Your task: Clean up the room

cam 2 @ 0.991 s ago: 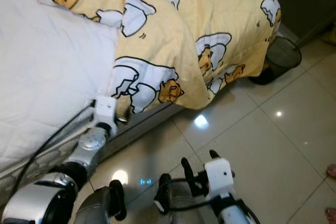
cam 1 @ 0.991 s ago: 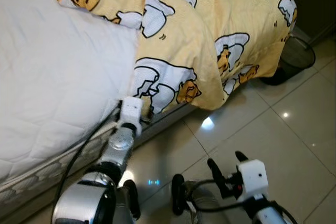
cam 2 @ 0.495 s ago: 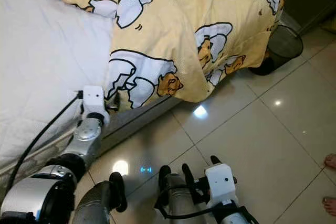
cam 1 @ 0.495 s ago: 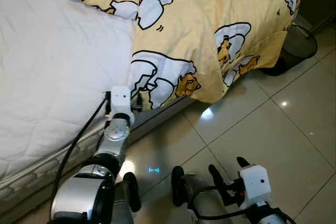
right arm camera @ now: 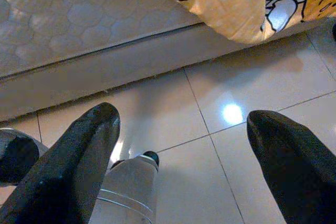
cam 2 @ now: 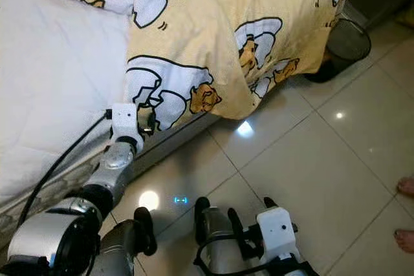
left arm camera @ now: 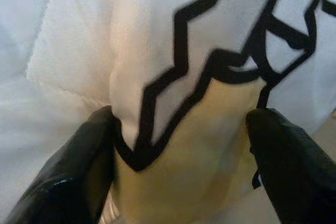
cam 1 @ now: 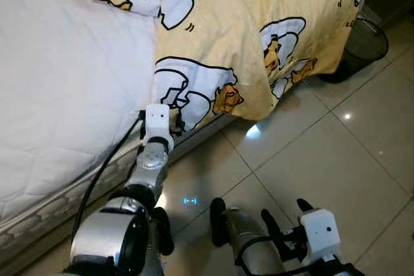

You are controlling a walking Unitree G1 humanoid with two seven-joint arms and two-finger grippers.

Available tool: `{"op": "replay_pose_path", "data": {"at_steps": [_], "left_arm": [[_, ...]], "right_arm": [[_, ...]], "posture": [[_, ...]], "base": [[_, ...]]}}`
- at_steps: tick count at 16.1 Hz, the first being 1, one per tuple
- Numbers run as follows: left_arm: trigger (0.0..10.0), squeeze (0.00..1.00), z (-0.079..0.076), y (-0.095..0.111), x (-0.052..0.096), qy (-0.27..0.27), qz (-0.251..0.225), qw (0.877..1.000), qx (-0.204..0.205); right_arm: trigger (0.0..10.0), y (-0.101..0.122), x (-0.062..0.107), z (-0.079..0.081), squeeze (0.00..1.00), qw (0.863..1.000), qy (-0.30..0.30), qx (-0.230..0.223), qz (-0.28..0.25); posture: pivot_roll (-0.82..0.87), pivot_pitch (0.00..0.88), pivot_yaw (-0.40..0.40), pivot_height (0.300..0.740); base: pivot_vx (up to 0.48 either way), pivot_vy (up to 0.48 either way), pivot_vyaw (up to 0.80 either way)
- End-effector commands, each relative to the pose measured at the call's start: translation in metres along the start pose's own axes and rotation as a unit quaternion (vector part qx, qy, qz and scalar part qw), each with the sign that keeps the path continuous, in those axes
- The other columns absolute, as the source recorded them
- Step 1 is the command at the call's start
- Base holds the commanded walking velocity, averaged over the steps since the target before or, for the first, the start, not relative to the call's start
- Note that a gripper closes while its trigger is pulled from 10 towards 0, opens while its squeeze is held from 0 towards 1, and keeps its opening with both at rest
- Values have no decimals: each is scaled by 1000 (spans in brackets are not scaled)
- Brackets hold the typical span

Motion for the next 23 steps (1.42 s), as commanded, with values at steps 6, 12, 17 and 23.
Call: {"op": "replay_pose_path", "data": {"at_steps": [6, 12, 17, 23], "left_arm": [[0, 0, -10, -21, 6, -49, 54, 996, 54], [0, 0, -18, -24, 9, -91, 55, 993, 52], [0, 0, -24, -27, 10, -107, 68, 992, 20], [10000, 0, 0, -42, 15, -85, 89, 992, -11]], "right_arm": [[10000, -9, 3, 2, 0, 1000, 11, -2, 28], [10000, -8, -3, 4, 0, 998, 50, 5, 28], [10000, -7, -11, 0, 0, 998, 51, 8, 27], [10000, -9, -17, 3, 0, 998, 57, 6, 28]], "posture": [[-404, 414, -79, 740], [-383, 383, -95, 740], [-372, 374, -102, 740], [-346, 370, -98, 740]], "base": [[0, 0, 0], [0, 0, 0], [0, 0, 0], [0, 0, 0]]}}
Point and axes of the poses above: a point about 5 cm out from each wrist's last joint towards the gripper, its own x axis pointing back from the gripper into the wrist, its own y axis along the axis of the wrist's last joint, z = x × y, the point moved 3 cm from there along -x, pointing out of the wrist towards the gripper, and after that the axes turned 5 degrees about x, right-handed, at the moved point
